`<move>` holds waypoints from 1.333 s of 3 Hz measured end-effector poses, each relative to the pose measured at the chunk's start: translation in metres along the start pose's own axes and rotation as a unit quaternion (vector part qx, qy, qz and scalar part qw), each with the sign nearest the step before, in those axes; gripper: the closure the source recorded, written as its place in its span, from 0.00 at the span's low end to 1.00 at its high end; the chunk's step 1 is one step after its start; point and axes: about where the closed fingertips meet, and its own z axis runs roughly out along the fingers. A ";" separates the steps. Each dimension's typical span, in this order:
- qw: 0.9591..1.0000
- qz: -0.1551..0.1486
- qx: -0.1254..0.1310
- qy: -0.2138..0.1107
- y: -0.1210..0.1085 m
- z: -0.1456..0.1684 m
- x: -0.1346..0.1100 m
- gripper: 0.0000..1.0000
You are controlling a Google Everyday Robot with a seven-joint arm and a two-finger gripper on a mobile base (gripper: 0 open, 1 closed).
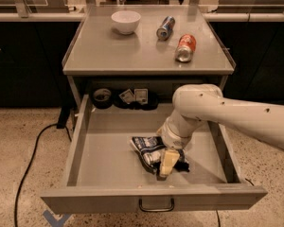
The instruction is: Pick blue chip bag from top drawer and place on counter
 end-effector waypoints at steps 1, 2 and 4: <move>1.000 0.000 0.000 0.000 0.000 0.000 0.000 0.42; 1.000 0.000 0.000 0.000 0.000 0.000 0.000 0.65; 0.999 0.034 0.014 -0.040 -0.019 -0.050 -0.001 1.00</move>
Offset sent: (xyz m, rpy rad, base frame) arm 0.0000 0.0000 0.0000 0.0000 0.0000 0.0000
